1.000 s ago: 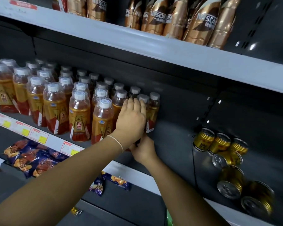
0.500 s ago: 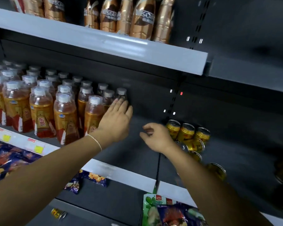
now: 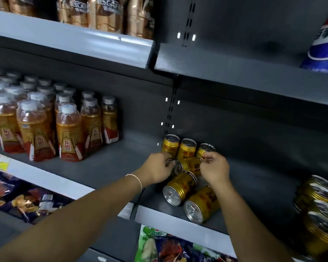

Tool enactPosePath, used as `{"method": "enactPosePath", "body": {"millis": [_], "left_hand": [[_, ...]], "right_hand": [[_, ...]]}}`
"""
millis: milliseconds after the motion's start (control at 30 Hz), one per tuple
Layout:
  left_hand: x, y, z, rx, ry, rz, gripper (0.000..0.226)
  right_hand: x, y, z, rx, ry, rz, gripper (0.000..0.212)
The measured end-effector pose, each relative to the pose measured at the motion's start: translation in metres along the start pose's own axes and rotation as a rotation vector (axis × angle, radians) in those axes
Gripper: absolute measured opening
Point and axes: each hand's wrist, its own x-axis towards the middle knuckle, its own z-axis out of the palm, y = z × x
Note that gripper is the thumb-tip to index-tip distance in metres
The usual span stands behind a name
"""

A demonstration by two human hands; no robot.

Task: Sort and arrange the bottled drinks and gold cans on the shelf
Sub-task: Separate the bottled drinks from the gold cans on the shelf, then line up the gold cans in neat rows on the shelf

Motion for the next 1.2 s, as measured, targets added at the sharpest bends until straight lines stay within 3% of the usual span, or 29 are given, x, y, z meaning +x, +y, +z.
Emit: {"method": "enactPosePath", "body": {"millis": [200, 333, 533, 633, 867, 1033, 1200], "left_hand": [[0.027, 0.018, 0.018, -0.081, -0.117, -0.185, 0.041], [0.041, 0.025, 0.023, -0.076, -0.159, -0.218, 0.031], [0.051, 0.016, 0.029, -0.171, -0.101, -0.252, 0.026], [0.051, 0.018, 0.032, -0.097, -0.057, -0.164, 0.050], [0.058, 0.040, 0.028, -0.065, 0.096, 0.115, 0.057], [0.062, 0.052, 0.034, -0.037, 0.110, 0.226, 0.063], [0.066, 0.062, 0.039, -0.013, 0.061, 0.277, 0.068]], "right_hand": [[0.008, 0.013, 0.006, 0.178, -0.077, 0.170, 0.031], [0.012, 0.017, 0.008, 0.234, -0.100, 0.233, 0.032], [0.015, 0.034, -0.007, 0.423, -0.278, 0.209, 0.034], [0.011, 0.046, -0.010, 0.521, -0.303, 0.152, 0.033], [0.007, 0.054, -0.007, 0.431, -0.281, 0.050, 0.029], [0.008, 0.061, -0.013, 0.362, -0.150, 0.000, 0.017], [0.007, 0.055, -0.015, 0.448, -0.128, -0.089, 0.036]]}}
